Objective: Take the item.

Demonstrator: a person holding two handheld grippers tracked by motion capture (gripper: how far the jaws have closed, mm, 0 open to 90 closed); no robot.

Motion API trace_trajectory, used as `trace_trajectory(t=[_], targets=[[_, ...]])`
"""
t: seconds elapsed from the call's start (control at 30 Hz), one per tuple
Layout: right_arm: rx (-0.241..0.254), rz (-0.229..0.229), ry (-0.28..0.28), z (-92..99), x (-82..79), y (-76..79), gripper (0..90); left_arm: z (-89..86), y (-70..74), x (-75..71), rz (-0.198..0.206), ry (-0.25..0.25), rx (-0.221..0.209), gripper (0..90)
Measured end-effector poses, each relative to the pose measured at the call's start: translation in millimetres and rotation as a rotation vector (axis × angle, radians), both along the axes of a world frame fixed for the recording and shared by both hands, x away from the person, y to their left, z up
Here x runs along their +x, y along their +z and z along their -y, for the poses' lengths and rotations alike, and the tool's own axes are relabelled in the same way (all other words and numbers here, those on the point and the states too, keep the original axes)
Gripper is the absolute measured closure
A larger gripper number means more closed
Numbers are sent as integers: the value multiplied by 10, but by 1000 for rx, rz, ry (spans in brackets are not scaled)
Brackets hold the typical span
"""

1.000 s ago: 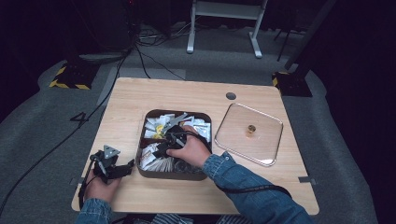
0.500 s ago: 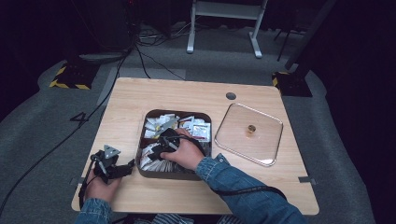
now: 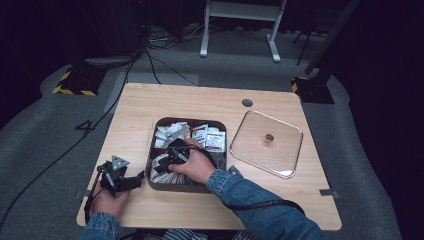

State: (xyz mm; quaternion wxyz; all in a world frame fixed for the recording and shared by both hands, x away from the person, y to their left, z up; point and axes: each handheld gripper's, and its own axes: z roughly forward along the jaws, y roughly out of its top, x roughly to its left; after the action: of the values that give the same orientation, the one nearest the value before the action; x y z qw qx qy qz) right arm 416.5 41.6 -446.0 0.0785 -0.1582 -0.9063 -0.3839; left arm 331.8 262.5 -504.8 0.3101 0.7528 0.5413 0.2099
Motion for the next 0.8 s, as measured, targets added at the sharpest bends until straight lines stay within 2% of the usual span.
trace_trajectory(t=[0.07, 0.23, 0.33, 0.37, 0.43, 0.5, 0.53, 0.57, 0.6, 0.63, 0.73, 0.8], targets=[[-16, -3, 5, -40, -17, -54, 644, 0, 0, 0, 0, 0, 0, 195], [-16, -7, -5, -80, -11, -83, 670, 1, -2, 0, 3, 1, 0, 195], [-4, -3, -14, -80, 22, -67, 780, 3, -3, 0, 4, 2, 0, 195], [-4, -3, -14, -80, 22, -67, 780, 3, -3, 0, 4, 2, -1, 195], [-35, 30, 16, -80, 33, -68, 885, 3, -3, 0, 4, 1, -1, 195], [-40, 31, 15, -82, 34, -82, 897, 3, -3, 0, 3, 1, -1, 195], [-40, 31, 15, -82, 34, -82, 897, 3, -3, 0, 4, 1, -1, 195], [-28, -3, 0, -76, 42, -90, 858, 3, -3, 0, 4, 0, -1, 195], [-17, -14, -9, -73, 45, -92, 826, 3, -3, 0, 3, 0, -1, 195], [-17, -14, -9, -73, 45, -92, 826, 3, -3, 0, 3, 0, -1, 195], [-6, -15, -43, -64, 56, -75, 743, 5, -3, 1, 3, 1, -2, 195], [11, -41, -64, -63, 64, -76, 672, 5, -2, 1, 2, 0, -1, 195]])
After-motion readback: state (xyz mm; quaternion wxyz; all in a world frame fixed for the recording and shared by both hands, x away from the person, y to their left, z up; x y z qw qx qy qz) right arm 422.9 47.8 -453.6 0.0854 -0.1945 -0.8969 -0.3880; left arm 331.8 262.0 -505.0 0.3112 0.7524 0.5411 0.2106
